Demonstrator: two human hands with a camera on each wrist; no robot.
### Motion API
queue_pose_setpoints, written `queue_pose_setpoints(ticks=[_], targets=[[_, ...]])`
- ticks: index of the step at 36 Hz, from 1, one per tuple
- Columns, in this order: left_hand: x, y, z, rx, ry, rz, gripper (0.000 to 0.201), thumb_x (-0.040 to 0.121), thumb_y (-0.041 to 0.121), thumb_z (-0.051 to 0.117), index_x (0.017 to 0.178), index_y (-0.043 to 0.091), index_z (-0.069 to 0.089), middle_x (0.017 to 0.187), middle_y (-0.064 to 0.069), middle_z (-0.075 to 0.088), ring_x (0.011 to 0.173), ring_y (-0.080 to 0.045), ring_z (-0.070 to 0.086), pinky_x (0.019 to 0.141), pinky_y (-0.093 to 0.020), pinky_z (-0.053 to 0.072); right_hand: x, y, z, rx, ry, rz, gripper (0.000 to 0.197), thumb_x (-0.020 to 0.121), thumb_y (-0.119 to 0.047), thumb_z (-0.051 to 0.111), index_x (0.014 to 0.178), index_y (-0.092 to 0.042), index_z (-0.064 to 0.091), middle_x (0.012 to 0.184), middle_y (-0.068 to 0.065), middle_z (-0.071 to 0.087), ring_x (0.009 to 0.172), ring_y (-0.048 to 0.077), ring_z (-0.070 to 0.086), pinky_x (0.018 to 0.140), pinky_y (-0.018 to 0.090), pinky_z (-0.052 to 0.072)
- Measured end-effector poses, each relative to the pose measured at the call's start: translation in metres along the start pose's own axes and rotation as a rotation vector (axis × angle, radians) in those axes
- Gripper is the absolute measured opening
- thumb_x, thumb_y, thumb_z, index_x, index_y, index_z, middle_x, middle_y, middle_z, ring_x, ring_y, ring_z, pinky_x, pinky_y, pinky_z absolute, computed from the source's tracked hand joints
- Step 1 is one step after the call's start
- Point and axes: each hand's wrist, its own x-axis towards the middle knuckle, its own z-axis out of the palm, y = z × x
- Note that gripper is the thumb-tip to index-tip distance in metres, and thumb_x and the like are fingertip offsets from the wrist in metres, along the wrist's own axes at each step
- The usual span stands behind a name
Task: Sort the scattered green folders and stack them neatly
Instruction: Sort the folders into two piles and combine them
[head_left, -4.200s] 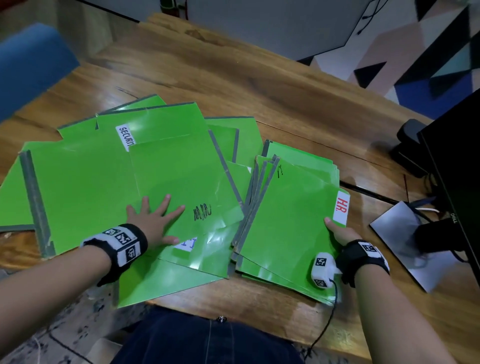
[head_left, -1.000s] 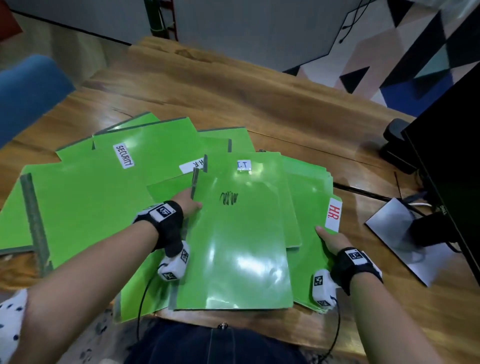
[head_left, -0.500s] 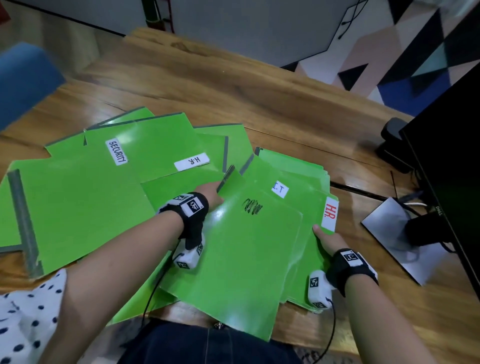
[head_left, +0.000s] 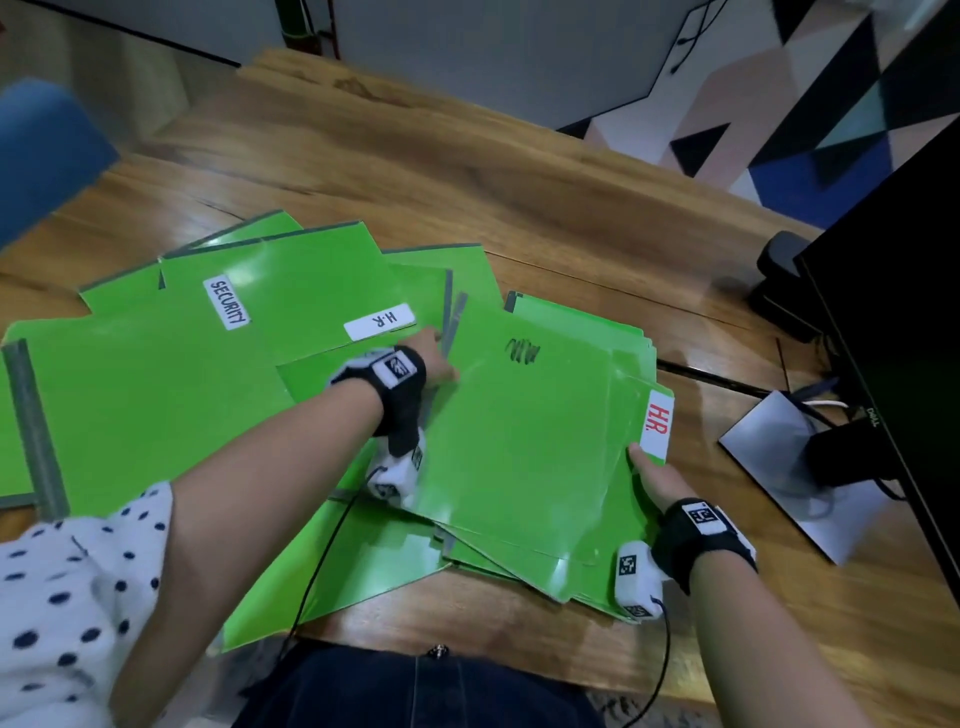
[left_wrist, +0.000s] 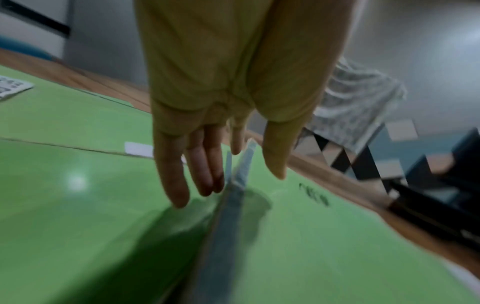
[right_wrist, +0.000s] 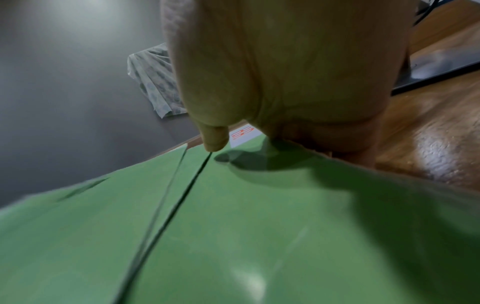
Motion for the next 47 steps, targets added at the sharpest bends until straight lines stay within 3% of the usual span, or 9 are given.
queue_pose_setpoints(ticks=[6, 11, 14, 17, 20, 26, 31, 38, 47], targets=[[-0.019, -0.019, 0.059, 0.004, -0.024, -0.006, 0.058, 0.087, 0.020, 0.065, 0.137, 0.011, 0.036, 0.112, -0.010, 0.059, 0.076, -0.018, 0.058, 0.050, -0.019, 0.043, -0.002, -0.004, 0.001, 0.047, 0.005, -0.015, 0.066, 0.095, -0.055, 0.037, 0.136, -0.005, 0.043, 0.137, 0.016, 0.049, 0.123, 0.032, 0.048, 0.104, 0.038, 0.034], [-0.038, -0.008, 0.097, 0.038, -0.035, 0.006, 0.053, 0.089, 0.018, 0.063, 0.134, 0.006, 0.037, 0.118, -0.012, 0.056, 0.103, -0.027, 0.061, 0.087, -0.033, 0.053, 0.001, 0.001, 0.000, 0.108, -0.068, 0.030, 0.094, 0.081, -0.081, 0.022, 0.150, -0.018, 0.022, 0.157, 0.009, 0.022, 0.142, 0.030, 0.026, 0.115, 0.049, 0.020], [-0.050, 0.002, 0.115, 0.078, -0.055, -0.057, 0.086, 0.090, 0.027, 0.060, 0.150, 0.005, 0.002, 0.148, -0.018, 0.031, 0.127, -0.031, 0.045, 0.102, -0.039, 0.044, -0.003, 0.001, -0.001, 0.111, -0.086, 0.034, 0.111, 0.065, -0.092, 0.026, 0.151, -0.023, 0.020, 0.158, 0.006, 0.020, 0.143, 0.028, 0.025, 0.114, 0.051, 0.020], [-0.054, 0.002, 0.107, 0.048, -0.214, -0.048, 0.102, 0.086, 0.052, 0.055, 0.151, 0.010, -0.011, 0.157, -0.017, 0.013, 0.139, -0.035, 0.030, 0.111, -0.045, 0.033, -0.006, 0.000, 0.001, 0.107, -0.026, 0.055, 0.100, 0.076, -0.077, 0.046, 0.148, -0.011, 0.027, 0.153, 0.012, 0.029, 0.137, 0.031, 0.034, 0.111, 0.047, 0.027], [-0.052, -0.012, 0.078, 0.044, -0.278, 0.067, 0.083, 0.091, 0.059, 0.043, 0.151, 0.009, 0.013, 0.153, -0.014, 0.029, 0.135, -0.030, 0.039, 0.110, -0.039, 0.035, 0.003, 0.002, 0.003, 0.048, 0.086, 0.070, 0.097, 0.077, -0.060, 0.063, 0.145, -0.001, 0.028, 0.149, 0.018, 0.035, 0.132, 0.035, 0.040, 0.109, 0.047, 0.033], [-0.032, -0.087, 0.028, 0.242, 0.244, -0.136, 0.081, 0.086, 0.053, 0.054, 0.149, 0.017, 0.019, 0.156, -0.015, 0.016, 0.143, -0.034, 0.021, 0.113, -0.055, 0.022, 0.003, -0.002, 0.010, 0.013, 0.133, 0.127, 0.098, 0.077, -0.061, 0.063, 0.145, 0.000, 0.027, 0.148, 0.019, 0.034, 0.130, 0.037, 0.041, 0.105, 0.048, 0.036], [-0.028, -0.147, 0.004, 0.310, 0.265, -0.397, 0.108, 0.079, 0.069, 0.049, 0.151, 0.014, -0.010, 0.157, -0.021, -0.010, 0.145, -0.039, -0.002, 0.113, -0.062, 0.007, 0.000, -0.004, 0.015, 0.008, 0.149, 0.136, 0.093, 0.079, -0.060, 0.061, 0.142, 0.002, 0.031, 0.145, 0.020, 0.038, 0.126, 0.037, 0.045, 0.100, 0.044, 0.039], [-0.045, -0.134, 0.031, 0.501, 0.206, -0.280, 0.111, 0.073, 0.085, 0.023, 0.152, 0.011, -0.001, 0.156, -0.025, 0.007, 0.144, -0.038, 0.014, 0.117, -0.046, 0.017, -0.008, -0.008, 0.019, 0.032, 0.143, 0.150, 0.091, 0.080, -0.060, 0.060, 0.143, -0.002, 0.029, 0.147, 0.019, 0.036, 0.128, 0.037, 0.043, 0.101, 0.047, 0.038], [-0.060, -0.101, 0.041, 0.079, 0.148, -0.040, 0.076, 0.085, 0.053, 0.056, 0.145, 0.018, 0.027, 0.121, -0.004, 0.060, 0.098, -0.023, 0.064, 0.082, -0.032, 0.053, -0.013, -0.015, 0.016, 0.025, 0.114, 0.168, 0.091, 0.080, -0.063, 0.058, 0.143, -0.002, 0.032, 0.147, 0.019, 0.036, 0.127, 0.038, 0.044, 0.103, 0.047, 0.037]])
